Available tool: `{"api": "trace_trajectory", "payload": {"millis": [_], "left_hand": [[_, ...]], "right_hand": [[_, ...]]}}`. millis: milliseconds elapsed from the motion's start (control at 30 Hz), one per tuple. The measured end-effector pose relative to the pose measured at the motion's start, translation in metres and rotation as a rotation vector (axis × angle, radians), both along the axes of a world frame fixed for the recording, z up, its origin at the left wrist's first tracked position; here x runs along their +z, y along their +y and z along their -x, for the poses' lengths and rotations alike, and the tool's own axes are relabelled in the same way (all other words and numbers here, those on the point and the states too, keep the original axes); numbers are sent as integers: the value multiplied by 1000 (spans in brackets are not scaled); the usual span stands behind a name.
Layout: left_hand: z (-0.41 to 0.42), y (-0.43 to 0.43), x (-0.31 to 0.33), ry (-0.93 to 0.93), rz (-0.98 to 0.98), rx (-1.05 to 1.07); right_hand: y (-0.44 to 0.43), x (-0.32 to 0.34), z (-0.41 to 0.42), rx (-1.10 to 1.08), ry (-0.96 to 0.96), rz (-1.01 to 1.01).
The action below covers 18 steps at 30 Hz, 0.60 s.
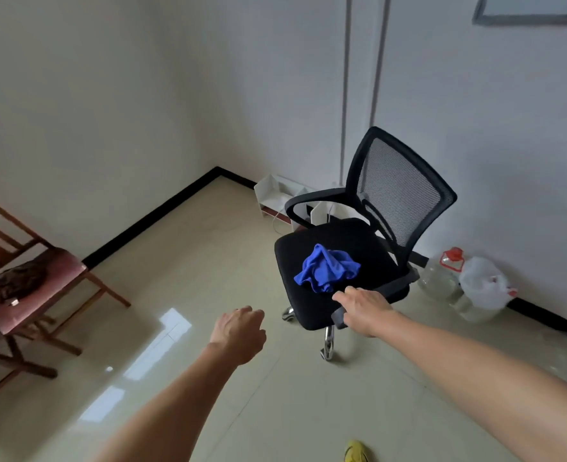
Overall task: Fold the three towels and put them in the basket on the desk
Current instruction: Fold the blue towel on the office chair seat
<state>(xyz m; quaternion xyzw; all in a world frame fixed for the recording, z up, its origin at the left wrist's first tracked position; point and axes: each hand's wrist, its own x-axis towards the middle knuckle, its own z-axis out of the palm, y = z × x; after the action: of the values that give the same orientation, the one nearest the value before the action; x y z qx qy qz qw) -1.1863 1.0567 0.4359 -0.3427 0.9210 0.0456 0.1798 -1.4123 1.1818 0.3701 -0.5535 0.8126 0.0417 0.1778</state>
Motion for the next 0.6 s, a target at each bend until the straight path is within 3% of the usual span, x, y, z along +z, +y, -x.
{"api": "trace_trajectory", "payload": {"millis": [267, 400, 600], "left_hand": [[42, -129, -31, -75, -75, -36], [80, -204, -52, -95, -100, -134], [135, -338, -81, -149, -144, -410]], "right_hand": [[-126, -27, 53, -35, -23, -54], [-172, -52, 78, -144, -49, -106], [-238, -94, 95, -472, -90, -156]]}}
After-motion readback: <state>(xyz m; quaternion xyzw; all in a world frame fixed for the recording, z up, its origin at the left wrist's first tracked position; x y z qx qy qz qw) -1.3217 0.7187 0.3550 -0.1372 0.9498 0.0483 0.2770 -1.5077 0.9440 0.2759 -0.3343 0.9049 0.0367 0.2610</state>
